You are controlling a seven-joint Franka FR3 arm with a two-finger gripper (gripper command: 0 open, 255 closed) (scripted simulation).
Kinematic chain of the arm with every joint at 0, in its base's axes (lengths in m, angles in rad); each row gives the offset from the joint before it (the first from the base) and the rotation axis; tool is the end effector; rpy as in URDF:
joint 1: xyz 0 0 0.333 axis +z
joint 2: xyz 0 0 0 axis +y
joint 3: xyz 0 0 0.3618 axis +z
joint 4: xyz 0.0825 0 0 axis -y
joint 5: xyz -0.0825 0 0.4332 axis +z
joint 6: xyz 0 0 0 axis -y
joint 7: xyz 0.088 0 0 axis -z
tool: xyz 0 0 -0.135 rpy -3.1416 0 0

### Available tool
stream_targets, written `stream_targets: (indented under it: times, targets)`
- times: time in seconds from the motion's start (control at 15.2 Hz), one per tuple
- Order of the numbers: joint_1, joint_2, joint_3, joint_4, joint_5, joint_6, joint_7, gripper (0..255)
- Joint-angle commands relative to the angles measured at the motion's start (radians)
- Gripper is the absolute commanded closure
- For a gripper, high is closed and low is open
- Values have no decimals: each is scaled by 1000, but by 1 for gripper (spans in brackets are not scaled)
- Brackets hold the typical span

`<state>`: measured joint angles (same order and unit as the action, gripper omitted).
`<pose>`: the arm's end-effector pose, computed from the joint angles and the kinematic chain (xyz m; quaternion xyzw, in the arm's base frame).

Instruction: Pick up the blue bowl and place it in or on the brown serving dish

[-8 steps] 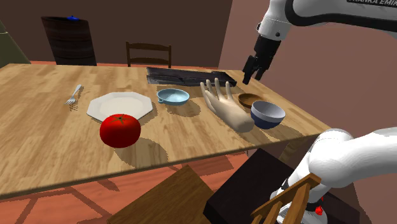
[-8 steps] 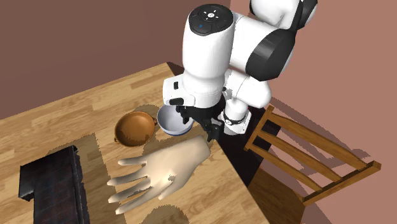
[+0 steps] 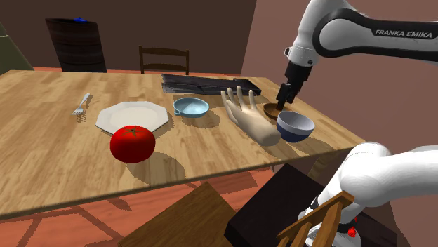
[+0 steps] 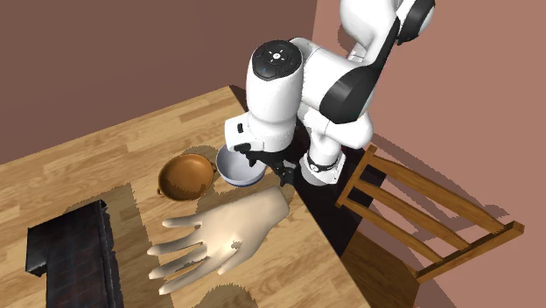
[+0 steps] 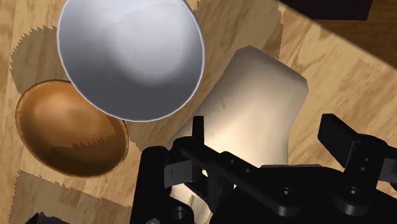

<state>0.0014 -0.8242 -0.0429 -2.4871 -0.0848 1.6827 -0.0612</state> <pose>0.3196 -0.0262 0.5482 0.9994 0.0209 0.0085 0.0268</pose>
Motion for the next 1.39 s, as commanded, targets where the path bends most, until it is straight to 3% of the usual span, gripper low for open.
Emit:
stream_targets:
  times: [0.0, 0.4, 0.92, 1.32]
  targets:
    - [-4, -31, -16, -67, -28, 16, -37, 0]
    - [-37, -95, -87, -229, -135, 66, -156, 0]
    - [-50, -90, -109, -326, -159, 170, -153, 0]
    - [-50, -90, -109, -326, -159, 170, -153, 0]
